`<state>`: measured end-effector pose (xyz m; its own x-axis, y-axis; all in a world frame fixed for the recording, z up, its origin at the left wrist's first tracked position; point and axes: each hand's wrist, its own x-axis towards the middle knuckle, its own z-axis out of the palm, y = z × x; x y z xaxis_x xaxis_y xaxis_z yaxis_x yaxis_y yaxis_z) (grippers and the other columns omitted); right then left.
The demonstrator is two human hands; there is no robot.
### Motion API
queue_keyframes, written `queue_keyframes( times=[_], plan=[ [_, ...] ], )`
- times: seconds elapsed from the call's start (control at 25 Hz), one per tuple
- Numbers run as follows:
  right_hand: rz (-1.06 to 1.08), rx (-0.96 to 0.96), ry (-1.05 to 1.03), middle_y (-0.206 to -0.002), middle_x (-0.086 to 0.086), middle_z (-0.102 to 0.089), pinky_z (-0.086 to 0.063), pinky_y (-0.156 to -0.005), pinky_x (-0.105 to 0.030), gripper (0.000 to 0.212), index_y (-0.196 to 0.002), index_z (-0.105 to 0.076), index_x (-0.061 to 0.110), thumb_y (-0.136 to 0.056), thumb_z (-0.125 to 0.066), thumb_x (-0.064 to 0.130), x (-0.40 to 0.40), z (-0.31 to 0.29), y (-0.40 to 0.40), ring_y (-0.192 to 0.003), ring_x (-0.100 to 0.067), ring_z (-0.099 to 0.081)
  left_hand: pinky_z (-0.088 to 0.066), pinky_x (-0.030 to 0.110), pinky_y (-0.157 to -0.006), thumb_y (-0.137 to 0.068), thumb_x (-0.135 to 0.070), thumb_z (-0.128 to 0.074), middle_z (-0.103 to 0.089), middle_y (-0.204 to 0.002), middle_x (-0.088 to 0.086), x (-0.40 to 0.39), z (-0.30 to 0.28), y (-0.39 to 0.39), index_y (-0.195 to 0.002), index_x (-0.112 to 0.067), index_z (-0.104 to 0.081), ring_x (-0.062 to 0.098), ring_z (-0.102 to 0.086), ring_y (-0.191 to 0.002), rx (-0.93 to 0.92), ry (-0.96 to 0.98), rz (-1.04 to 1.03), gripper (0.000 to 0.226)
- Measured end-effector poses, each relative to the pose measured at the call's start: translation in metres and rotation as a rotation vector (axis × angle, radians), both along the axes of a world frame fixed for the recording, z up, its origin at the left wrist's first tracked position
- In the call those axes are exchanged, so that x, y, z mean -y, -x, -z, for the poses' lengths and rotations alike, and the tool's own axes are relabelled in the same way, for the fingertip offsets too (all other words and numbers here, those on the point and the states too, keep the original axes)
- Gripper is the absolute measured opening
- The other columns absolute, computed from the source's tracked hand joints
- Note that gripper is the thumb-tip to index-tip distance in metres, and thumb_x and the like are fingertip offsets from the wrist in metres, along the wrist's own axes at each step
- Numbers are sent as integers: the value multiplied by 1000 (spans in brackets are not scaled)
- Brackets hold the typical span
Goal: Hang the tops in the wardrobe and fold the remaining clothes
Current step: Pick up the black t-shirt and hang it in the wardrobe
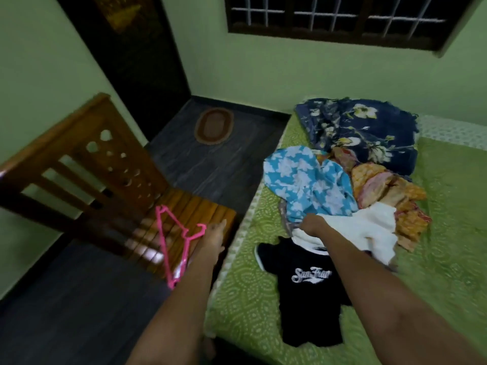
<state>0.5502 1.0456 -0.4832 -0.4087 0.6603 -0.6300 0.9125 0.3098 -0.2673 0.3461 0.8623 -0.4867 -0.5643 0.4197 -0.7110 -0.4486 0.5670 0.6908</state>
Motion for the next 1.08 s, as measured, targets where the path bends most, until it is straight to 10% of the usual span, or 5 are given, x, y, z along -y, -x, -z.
queue_keyframes(
  times=[0.12, 0.4, 0.6, 0.88, 1.08],
  plan=[
    [-67, -83, 100, -135, -18, -50, -36, -95, -29, 36, -122, -56, 0, -102, -39, 25, 44, 25, 102, -129, -29, -45, -43, 29, -60, -90, -32, -50, -59, -76, 15, 59, 26, 73, -78, -13, -60, 30, -60, -84, -156, 173, 23, 24],
    [91, -33, 236, -106, -14, -59, -46, -79, -33, 28, -79, -54, 12, -101, -38, 15, 128, 163, 283, -93, -26, -56, -39, 26, -74, -95, -15, -50, -67, -106, 17, 129, 116, 231, -102, -1, -65, 30, -61, -101, -343, 465, 307, 21],
    [313, 30, 206, -128, -15, -55, -45, -88, -34, 29, -123, -54, -1, -99, -43, 13, 119, 260, 355, -117, -32, -54, -43, 32, -72, -102, -14, -37, -60, -120, 20, 113, 226, 284, -108, -5, -56, 32, -58, -105, -291, 527, 443, 22],
    [677, -88, 141, -112, -20, -63, -55, -81, -47, 27, -121, -48, 3, -99, -48, 19, 111, 332, 382, -93, -34, -66, -47, 26, -52, -96, -9, -44, -58, -92, 8, 82, 304, 295, -113, -5, -49, 24, -62, -78, -366, 582, 428, 18],
    [748, -287, 203, -101, -16, -62, -49, -55, -30, 29, -127, -44, 5, -103, -38, 20, 118, 306, 354, -77, -25, -61, -42, 25, -46, -98, -17, -45, -51, -75, 4, 70, 279, 278, -104, -5, -48, 19, -54, -60, -313, 572, 449, 14]
  ],
)
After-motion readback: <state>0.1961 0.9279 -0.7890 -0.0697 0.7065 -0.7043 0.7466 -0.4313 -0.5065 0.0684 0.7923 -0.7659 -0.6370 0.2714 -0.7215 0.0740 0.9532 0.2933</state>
